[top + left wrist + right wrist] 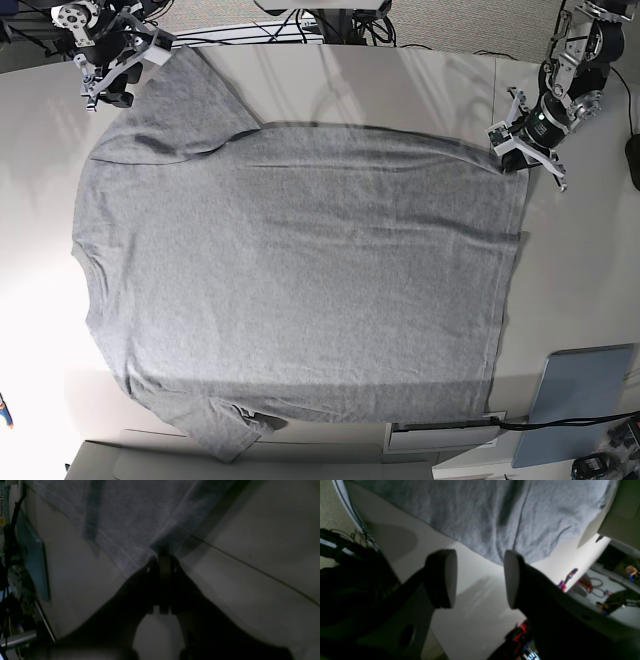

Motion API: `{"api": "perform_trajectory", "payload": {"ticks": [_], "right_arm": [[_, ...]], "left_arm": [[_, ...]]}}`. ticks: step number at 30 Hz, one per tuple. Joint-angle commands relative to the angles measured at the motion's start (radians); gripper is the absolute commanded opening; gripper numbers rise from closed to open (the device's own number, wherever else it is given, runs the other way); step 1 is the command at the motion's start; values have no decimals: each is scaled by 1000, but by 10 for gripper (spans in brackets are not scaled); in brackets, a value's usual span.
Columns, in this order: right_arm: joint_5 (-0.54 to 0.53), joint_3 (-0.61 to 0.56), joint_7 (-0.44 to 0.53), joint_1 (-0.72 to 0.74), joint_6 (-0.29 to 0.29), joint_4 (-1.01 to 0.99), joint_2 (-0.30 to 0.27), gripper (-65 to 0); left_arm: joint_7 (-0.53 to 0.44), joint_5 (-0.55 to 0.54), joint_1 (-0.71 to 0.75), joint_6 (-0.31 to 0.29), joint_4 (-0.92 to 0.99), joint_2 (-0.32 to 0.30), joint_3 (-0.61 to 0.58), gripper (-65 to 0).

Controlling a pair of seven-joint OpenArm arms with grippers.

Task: Fold the T-shirt properly
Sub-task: 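Lower both grippers onto the shoulder corners of the grey T-shirt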

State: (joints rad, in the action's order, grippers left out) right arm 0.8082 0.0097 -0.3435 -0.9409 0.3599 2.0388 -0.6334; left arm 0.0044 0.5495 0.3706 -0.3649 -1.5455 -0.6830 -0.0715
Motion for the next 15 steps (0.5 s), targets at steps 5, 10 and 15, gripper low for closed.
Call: {"api": "perform_trajectory", "payload": {"ticks": [5,10,15], "right_arm": [[-7,4,6,45,-11,-27,-13,-351],[-37,2,42,76,1,-71,-13,-351],[-37,-45,42,128,3,-129,-19,-351]], "left_arm": [[59,16,19,-78,14,4,-11,-650],[70,16,19,-78,14,4,-11,-650],[85,16,20,-77,14,4,-11,-650]]}}
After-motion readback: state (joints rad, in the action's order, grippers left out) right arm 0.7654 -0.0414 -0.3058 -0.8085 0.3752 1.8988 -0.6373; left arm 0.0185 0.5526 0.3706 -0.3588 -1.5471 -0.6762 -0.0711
